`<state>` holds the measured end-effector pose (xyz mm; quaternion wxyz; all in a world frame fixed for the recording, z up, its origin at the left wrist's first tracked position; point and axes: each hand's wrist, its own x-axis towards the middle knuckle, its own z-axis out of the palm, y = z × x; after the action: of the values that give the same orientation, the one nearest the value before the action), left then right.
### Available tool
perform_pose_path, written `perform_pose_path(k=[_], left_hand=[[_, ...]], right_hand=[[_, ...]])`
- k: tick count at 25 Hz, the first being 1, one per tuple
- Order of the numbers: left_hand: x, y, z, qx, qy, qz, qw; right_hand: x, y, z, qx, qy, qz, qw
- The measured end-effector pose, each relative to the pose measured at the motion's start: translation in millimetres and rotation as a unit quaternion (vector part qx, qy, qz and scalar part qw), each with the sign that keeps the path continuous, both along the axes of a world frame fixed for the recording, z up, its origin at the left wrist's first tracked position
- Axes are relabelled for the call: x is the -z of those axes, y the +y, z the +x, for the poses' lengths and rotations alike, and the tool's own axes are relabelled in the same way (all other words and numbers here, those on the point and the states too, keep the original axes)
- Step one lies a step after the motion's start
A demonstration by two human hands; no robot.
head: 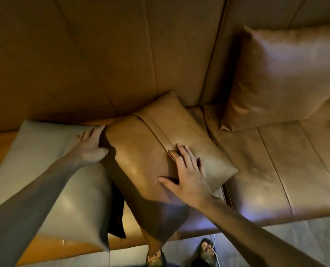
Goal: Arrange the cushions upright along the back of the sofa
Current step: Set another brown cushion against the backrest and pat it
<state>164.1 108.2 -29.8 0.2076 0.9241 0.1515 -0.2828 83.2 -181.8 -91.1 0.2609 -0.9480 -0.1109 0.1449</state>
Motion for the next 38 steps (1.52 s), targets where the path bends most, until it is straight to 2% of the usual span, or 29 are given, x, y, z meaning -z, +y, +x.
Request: perform_pose_path(k=[2, 3, 5, 7, 9, 12, 14, 18, 20, 24, 27, 29, 31, 32, 34, 36, 38], left_hand=[[0.7, 11.0, -7.2, 0.118, 0.035, 0.088, 0.988], [2.7, 15.6, -11.3, 0.179, 0.020, 0.147, 0.973], [2.3, 19.0, -15.5, 0.270, -0.046, 0.241, 0.931], [-7.5, 18.9, -13.2, 0.318, -0.127, 0.272, 0.899], [-20.2, 17.7, -12.2, 0.328, -0.170, 0.246, 0.896], [-43.7, 6.8, -12.8, 0.285, -0.154, 0.167, 0.931], [-59.3, -3.9, -10.5, 0.241, -0.170, 0.146, 0.944], [-92.4, -28.4, 1.0, 0.232, -0.248, 0.169, 0.925], [-108.2, -39.2, 6.9, 0.209, -0.269, 0.154, 0.928], [-127.2, -47.6, 20.8, 0.132, -0.247, 0.149, 0.948], [-123.0, -52.0, 28.0, 0.123, -0.202, 0.152, 0.960], [-120.3, -51.3, 29.1, 0.139, -0.221, 0.167, 0.951], [-123.9, -52.8, 27.8, 0.202, -0.252, 0.175, 0.930], [-127.1, -54.5, 27.4, 0.248, -0.238, 0.166, 0.924], [-130.8, -60.7, 27.5, 0.320, -0.151, 0.155, 0.922], [-129.9, -60.2, 32.2, 0.330, -0.110, 0.185, 0.919], [-133.1, -53.6, 38.4, 0.300, -0.125, 0.214, 0.921]], right_hand=[[-1.4, 1.3, -0.2, 0.006, 0.006, -0.003, 1.000], [-3.5, 0.8, -1.1, 0.006, 0.012, -0.001, 1.000], [-9.1, -2.8, -2.7, 0.010, 0.020, 0.010, 1.000], [-19.2, -7.7, -1.1, 0.034, 0.029, 0.026, 0.999], [-33.8, -10.4, -0.4, 0.060, 0.061, 0.031, 0.996], [-61.7, -12.2, -3.0, 0.057, 0.114, 0.018, 0.992], [-85.8, -17.1, 0.5, 0.048, 0.132, 0.020, 0.990], [-141.7, -39.2, 23.8, -0.020, 0.178, -0.054, 0.982], [-163.2, -46.3, 33.6, -0.047, 0.189, -0.088, 0.977], [-183.8, -55.0, 47.5, -0.051, 0.159, -0.115, 0.979], [-181.2, -61.2, 53.6, -0.035, 0.136, -0.111, 0.984], [-176.2, -62.3, 54.0, -0.037, 0.132, -0.107, 0.985], [-174.8, -64.4, 56.6, -0.049, 0.136, -0.109, 0.983], [-176.4, -66.0, 59.5, -0.051, 0.143, -0.107, 0.983], [-183.2, -69.0, 67.5, -0.042, 0.155, -0.092, 0.983], [-192.3, -69.9, 72.8, -0.016, 0.132, -0.097, 0.986], [-199.4, -71.5, 67.9, 0.016, 0.065, -0.137, 0.988]])
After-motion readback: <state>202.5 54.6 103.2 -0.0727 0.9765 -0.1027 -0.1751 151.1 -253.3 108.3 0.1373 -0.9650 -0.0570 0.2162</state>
